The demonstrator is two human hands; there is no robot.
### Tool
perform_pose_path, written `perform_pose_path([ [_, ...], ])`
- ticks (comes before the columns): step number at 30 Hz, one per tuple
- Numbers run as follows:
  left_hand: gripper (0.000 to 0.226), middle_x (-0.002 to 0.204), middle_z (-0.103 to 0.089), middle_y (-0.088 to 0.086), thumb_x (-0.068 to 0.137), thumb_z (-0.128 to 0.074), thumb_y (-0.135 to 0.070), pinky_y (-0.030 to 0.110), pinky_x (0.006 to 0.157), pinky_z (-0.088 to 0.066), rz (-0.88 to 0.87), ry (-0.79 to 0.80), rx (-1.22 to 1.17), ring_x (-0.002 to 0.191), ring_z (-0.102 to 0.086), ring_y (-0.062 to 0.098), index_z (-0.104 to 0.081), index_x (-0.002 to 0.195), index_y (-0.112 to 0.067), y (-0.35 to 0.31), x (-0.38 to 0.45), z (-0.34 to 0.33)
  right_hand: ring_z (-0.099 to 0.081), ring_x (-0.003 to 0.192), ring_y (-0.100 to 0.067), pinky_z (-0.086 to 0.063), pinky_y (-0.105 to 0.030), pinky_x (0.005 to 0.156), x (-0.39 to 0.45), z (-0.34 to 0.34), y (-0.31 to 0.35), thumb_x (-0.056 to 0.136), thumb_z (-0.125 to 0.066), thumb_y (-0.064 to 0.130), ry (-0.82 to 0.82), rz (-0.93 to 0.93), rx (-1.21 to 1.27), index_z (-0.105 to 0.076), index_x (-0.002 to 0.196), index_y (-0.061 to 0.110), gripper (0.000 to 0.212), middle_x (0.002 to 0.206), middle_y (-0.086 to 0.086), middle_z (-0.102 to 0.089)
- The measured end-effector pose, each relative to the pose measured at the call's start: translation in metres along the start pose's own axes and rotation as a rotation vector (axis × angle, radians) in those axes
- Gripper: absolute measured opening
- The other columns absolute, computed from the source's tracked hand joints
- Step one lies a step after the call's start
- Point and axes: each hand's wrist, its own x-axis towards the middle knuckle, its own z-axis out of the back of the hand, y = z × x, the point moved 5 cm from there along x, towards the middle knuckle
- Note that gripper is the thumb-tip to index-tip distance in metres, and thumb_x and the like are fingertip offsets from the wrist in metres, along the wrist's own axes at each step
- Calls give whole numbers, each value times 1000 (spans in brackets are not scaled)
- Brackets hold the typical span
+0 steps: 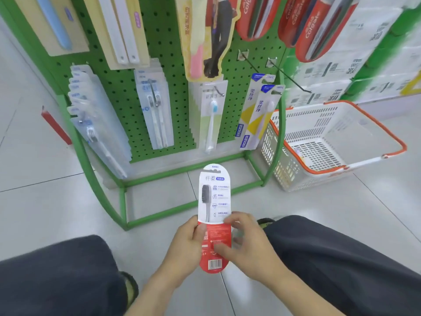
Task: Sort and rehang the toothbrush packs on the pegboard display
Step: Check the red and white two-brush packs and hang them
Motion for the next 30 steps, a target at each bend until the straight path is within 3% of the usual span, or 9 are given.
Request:
perform_pose_path([
  [3, 28, 112, -77, 0, 109, -43, -21, 48, 94, -57, 52, 79, -95, 103, -73, 25, -66, 124, -26, 7, 5, -8, -69, 75, -9, -58, -26, 66, 6, 13, -17, 77, -85, 5, -90, -149, 161, -54, 107, 21, 46, 101, -1, -70],
  [5, 27, 111, -77, 3, 106, -46, -27, 45, 89, -58, 61, 91, -151, 101, -74, 27, -63, 126, -25, 14, 4, -11, -68, 68, -14, -56, -25, 63, 8, 12, -27, 75, -86, 1, -66, -170, 234, -52, 110, 17, 52, 93, -7, -72],
  [9, 24, 108, -77, 5, 103, -51, -20, 37, 80, -59, 94, 62, -188, 96, -75, 27, -62, 124, -19, 27, 0, -11, -74, 85, -24, -61, -33, 73, 3, 4, -41, 75, -88, 4, -16, -199, 284, -57, 116, 18, 53, 95, -5, -77],
  [15, 26, 109, -77, -3, 97, -65, -10, 41, 89, -60, 157, 165, -103, 98, -75, 19, -65, 121, -21, 25, -5, -16, -74, 96, -11, -62, -32, 83, -9, -3, -38, 75, -90, 11, 114, -179, 190, -64, 122, 26, 55, 108, 12, -77],
  [20, 26, 105, -78, -4, 95, -67, -12, 41, 85, -61, 156, -44, -191, 93, -76, 19, -67, 118, -24, 29, -6, -1, -73, 97, -8, -60, -38, 89, 13, -11, -24, 64, -93, 41, 219, -140, 68, -61, 119, 39, 63, 110, 18, -74],
  [24, 31, 107, -77, -5, 93, -70, -17, 35, 82, -61, 150, -48, -223, 96, -75, 17, -65, 122, -25, 31, -9, 15, -73, 98, -10, -62, -39, 87, 19, -26, -17, 72, -93, 25, 241, -118, 113, -62, 122, 33, 59, 111, 13, -74],
  [27, 30, 107, -77, -5, 95, -68, -20, 35, 79, -62, 164, 70, -173, 95, -75, 16, -62, 122, -30, 31, -11, 16, -73, 101, -16, -61, -44, 90, 19, -26, -17, 72, -92, 34, 234, -97, 136, -62, 124, 35, 60, 114, 12, -74],
  [30, 24, 105, -77, -3, 99, -63, -19, 41, 82, -63, 79, 55, -52, 92, -76, 16, -63, 122, -27, 26, -8, 17, -72, 107, -17, -60, -44, 92, 13, -25, -20, 71, -93, 25, 241, -95, 197, -59, 129, 32, 68, 118, 9, -73],
])
